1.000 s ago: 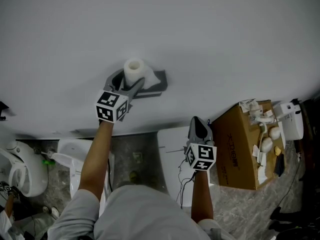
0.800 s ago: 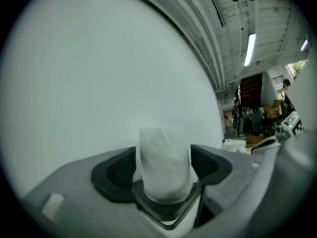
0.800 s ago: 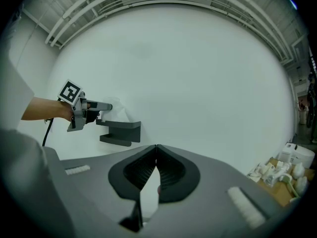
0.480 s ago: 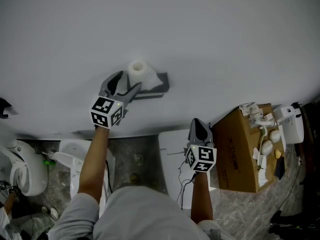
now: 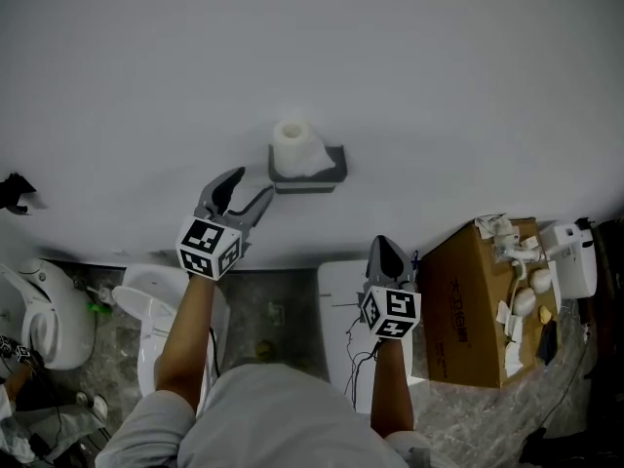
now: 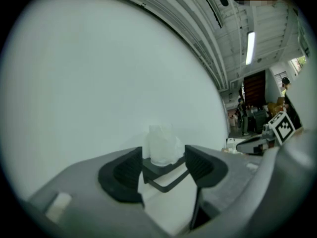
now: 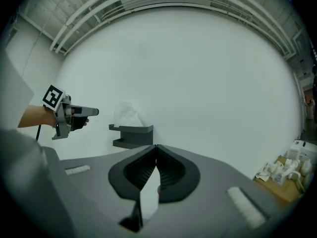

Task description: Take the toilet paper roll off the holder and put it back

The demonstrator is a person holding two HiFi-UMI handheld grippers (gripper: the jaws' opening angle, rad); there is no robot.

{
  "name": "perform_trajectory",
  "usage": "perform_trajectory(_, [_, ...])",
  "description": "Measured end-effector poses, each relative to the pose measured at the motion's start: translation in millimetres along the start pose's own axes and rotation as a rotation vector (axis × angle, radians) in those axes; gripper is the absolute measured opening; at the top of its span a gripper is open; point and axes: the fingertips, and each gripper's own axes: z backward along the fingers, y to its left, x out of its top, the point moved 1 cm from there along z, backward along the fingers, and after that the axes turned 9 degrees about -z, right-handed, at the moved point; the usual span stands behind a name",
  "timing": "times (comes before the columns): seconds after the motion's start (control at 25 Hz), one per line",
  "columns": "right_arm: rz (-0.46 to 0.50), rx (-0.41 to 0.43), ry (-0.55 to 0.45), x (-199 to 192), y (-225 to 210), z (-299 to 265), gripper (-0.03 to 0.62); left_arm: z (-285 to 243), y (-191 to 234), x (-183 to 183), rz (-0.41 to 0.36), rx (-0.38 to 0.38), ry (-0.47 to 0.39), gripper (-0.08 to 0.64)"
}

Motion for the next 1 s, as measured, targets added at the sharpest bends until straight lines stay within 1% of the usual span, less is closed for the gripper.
perform_trajectory(0.36, [0.004, 0.047, 0.002, -4, 25, -1, 0.002, 43, -13, -18, 0.033, 0.044, 0.009, 0.188])
perform_trajectory(0.56, [0.013, 0.073, 0.007, -5, 36, -2, 0.002, 62, -15, -21, 0.03, 0.066, 0.024, 0.168])
perform_trajectory(0.76, [0.018, 0.098, 0.009, -5, 48, -4, 0.002, 80, -11, -22, 0.033, 0.103, 0.024, 0.108])
perform_trajectory(0.88, [0.018, 0.108, 0.013, -7, 53, -4, 0.002, 89, -13, -25, 0.034, 0.119, 0.03, 0.097])
perform_trajectory(1.0, [0.014, 0.115, 0.018, -8, 57, -4, 0.002, 99, -16, -27, 0.044, 0.136, 0.036, 0.061])
